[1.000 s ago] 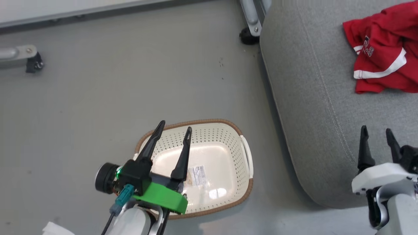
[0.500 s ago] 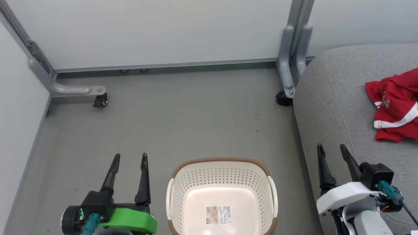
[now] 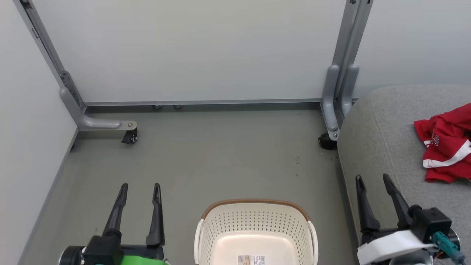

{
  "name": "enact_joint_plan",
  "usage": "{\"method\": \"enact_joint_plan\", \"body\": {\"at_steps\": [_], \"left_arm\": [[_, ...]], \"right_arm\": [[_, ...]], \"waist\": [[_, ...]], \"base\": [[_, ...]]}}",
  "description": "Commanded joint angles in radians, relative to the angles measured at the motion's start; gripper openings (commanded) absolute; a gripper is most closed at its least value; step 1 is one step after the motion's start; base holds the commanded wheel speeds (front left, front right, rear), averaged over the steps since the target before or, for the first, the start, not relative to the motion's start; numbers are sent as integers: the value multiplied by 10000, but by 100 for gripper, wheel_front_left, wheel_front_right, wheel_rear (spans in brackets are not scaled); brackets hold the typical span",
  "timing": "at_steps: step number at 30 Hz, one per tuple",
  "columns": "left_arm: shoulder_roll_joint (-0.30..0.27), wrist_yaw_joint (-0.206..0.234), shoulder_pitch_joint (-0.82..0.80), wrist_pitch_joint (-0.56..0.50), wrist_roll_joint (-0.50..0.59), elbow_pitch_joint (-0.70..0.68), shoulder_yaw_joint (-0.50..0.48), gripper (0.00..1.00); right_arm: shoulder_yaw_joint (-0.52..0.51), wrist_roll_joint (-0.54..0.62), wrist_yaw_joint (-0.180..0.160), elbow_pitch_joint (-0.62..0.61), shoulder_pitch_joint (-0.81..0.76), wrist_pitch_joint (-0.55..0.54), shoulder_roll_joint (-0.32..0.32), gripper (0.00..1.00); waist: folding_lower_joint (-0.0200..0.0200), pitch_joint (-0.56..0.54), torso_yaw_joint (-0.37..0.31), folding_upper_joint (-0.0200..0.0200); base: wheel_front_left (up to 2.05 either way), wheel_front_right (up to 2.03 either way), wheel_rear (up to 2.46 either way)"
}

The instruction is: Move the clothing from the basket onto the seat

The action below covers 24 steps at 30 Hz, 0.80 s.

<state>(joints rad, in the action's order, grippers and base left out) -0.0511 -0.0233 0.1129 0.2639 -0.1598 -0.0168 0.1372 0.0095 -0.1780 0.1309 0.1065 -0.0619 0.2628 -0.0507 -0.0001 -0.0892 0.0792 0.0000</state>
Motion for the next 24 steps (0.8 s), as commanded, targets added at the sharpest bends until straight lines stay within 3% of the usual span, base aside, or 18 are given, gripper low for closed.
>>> {"method": "enact_joint_plan", "body": {"at_steps": [1,24], "left_arm": [[1,-70,220,6,234,65,49,100],[-2,-11,518,6,-140,1342,288,100]], "right_arm": [[2,-110,-3,-59,-325,29,-10,100],[380,124,-3,57,-951,29,-7,100]], "waist": [[1,-136,-105,0],[1,-495,-535,0]], "base": [[0,0,0],[0,0,0]]}}
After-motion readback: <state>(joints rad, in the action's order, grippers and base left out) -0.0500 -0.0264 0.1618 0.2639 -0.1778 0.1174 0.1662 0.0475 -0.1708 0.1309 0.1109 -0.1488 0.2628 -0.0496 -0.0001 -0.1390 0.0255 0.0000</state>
